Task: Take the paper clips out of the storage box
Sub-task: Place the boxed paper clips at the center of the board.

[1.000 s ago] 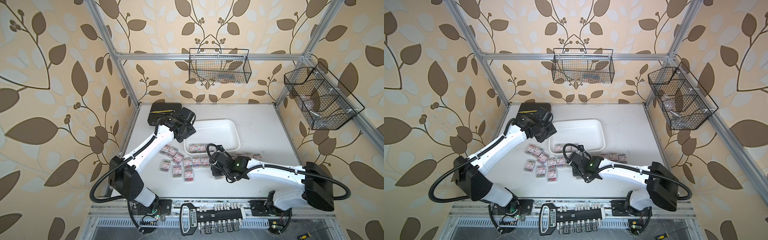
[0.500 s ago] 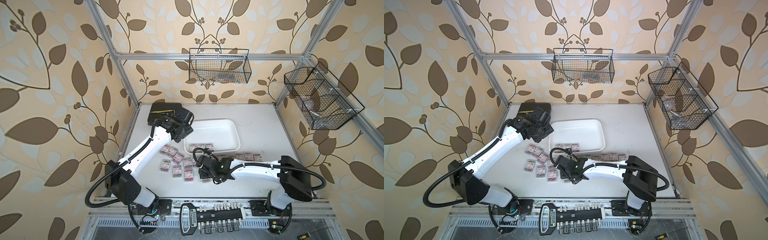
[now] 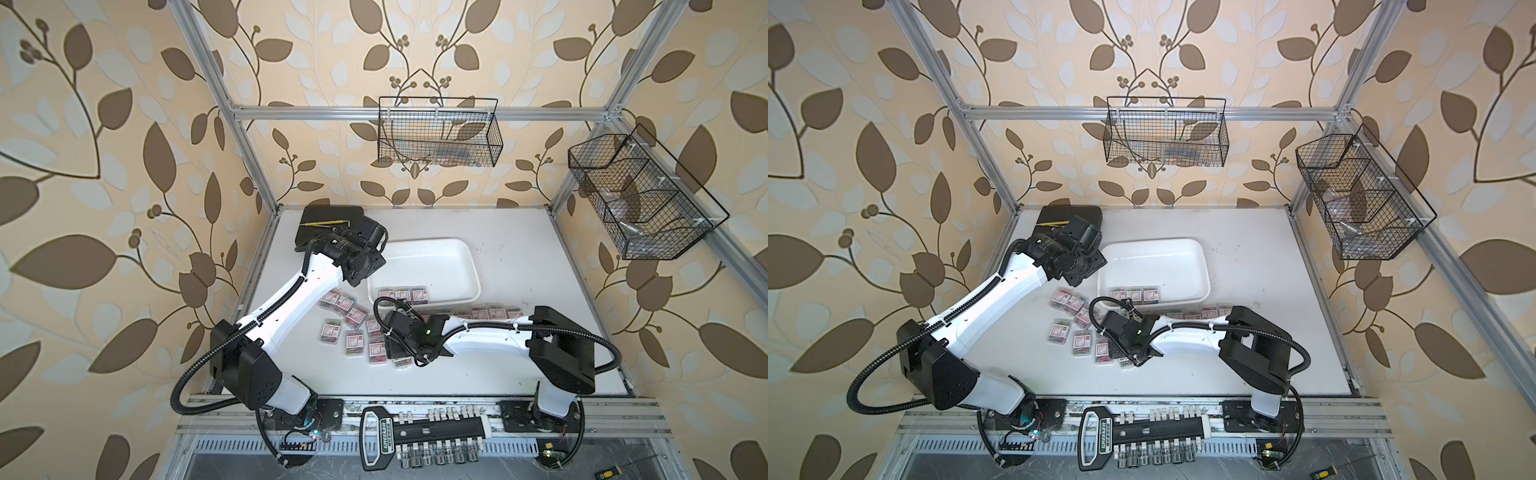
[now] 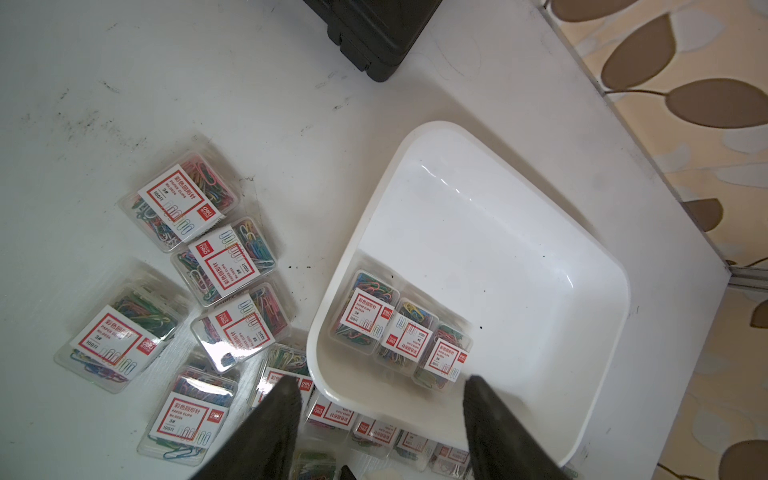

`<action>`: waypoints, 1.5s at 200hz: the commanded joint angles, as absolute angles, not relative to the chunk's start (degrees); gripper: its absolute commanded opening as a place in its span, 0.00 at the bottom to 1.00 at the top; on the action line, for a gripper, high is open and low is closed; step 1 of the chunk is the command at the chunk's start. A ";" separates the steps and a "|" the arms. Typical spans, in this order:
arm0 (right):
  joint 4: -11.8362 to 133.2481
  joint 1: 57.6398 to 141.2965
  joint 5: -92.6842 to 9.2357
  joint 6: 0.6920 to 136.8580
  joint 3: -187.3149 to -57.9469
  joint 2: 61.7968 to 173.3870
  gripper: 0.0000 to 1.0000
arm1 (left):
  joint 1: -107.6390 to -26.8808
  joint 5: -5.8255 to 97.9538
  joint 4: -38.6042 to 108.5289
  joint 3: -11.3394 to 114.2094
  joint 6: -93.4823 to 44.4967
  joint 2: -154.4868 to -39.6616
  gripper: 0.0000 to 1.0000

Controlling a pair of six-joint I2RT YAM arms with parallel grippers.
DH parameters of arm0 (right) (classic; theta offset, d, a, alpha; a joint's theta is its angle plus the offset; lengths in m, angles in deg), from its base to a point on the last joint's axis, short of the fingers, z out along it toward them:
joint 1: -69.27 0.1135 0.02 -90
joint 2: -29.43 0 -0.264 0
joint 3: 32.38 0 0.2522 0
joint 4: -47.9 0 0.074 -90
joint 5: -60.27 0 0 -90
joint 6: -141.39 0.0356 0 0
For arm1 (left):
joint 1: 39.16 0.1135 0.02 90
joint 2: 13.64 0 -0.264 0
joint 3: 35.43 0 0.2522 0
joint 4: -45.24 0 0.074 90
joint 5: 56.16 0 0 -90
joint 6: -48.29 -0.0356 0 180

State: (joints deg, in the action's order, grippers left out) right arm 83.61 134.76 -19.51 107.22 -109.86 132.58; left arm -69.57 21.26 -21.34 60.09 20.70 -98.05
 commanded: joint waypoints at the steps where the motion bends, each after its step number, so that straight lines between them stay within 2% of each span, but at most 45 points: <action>1: 86.19 133.88 -20.13 106.95 -111.73 132.57 0.71 | -69.84 19.66 -21.91 60.04 21.57 -96.73 0.65; 48: 82.48 134.07 -20.62 104.63 -105.33 122.91 0.78 | -69.87 19.85 -21.61 59.11 21.13 -96.51 0.65; 96: 78.27 137.16 -22.35 103.32 -98.69 116.98 0.73 | -69.89 20.88 -20.05 57.04 21.13 -97.11 0.64; 197: 73.31 137.28 -25.33 109.46 -93.69 122.67 0.71 | -69.88 21.82 -20.08 58.33 18.30 -101.13 0.63; 236: 71.95 137.47 -25.95 109.99 -96.59 125.72 0.66 | -69.85 19.01 -28.16 65.59 10.52 -103.61 0.63; 300: 71.92 137.01 -25.96 111.55 -97.89 123.57 0.67 | -69.76 13.36 -36.81 70.72 2.58 -101.06 0.65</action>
